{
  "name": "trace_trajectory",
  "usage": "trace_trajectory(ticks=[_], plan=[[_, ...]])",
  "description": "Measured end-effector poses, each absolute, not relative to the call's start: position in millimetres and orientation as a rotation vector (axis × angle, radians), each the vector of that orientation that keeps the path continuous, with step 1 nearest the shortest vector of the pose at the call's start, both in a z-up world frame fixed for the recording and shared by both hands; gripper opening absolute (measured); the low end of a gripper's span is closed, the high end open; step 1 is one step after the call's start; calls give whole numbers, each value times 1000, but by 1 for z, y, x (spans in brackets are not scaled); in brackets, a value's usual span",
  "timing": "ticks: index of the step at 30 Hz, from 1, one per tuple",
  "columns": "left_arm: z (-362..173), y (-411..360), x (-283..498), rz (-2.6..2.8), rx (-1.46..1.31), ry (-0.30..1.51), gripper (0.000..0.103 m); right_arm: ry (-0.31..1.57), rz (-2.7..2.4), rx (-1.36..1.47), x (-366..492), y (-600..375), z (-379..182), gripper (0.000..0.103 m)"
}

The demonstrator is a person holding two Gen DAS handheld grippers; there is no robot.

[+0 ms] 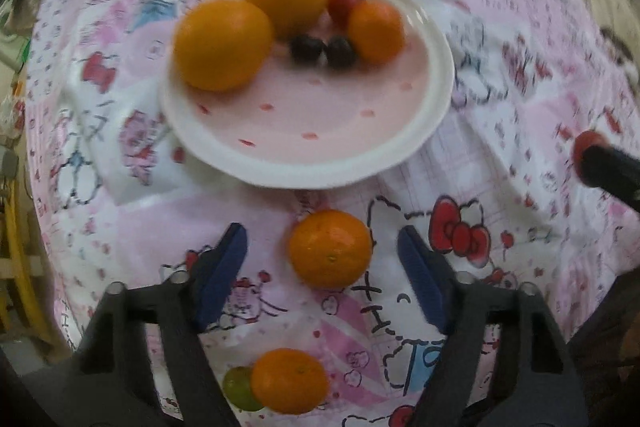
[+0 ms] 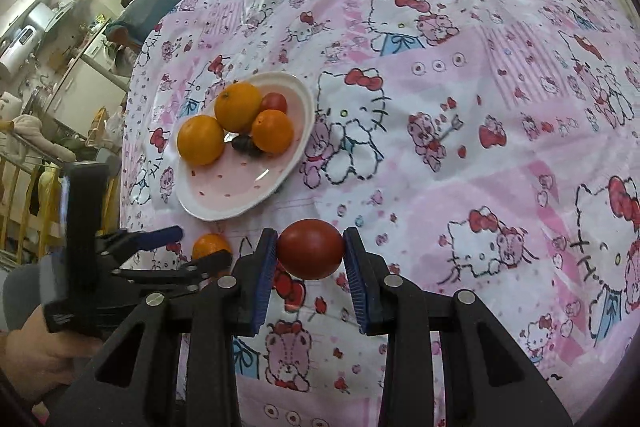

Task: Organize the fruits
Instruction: 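Grasp a red tomato beside the plate with the right gripper, then grasp a small orange with the left gripper while the right gripper holds the tomato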

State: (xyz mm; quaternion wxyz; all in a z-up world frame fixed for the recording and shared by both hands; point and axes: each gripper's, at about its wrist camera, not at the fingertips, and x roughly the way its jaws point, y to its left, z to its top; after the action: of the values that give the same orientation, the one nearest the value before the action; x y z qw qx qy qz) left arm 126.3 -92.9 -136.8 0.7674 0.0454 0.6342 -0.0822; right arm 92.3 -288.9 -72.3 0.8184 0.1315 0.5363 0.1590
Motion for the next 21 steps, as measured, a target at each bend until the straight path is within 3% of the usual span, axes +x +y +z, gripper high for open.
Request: trace_trajectory(ticks=[5,21], plan=[[-147,-102,130,-171,143,1387,41,1137,337,289,89,-296,-70,35],[-132,-93,125,-204,118,1354,38,1145,335,273,93,-288,-73,35]])
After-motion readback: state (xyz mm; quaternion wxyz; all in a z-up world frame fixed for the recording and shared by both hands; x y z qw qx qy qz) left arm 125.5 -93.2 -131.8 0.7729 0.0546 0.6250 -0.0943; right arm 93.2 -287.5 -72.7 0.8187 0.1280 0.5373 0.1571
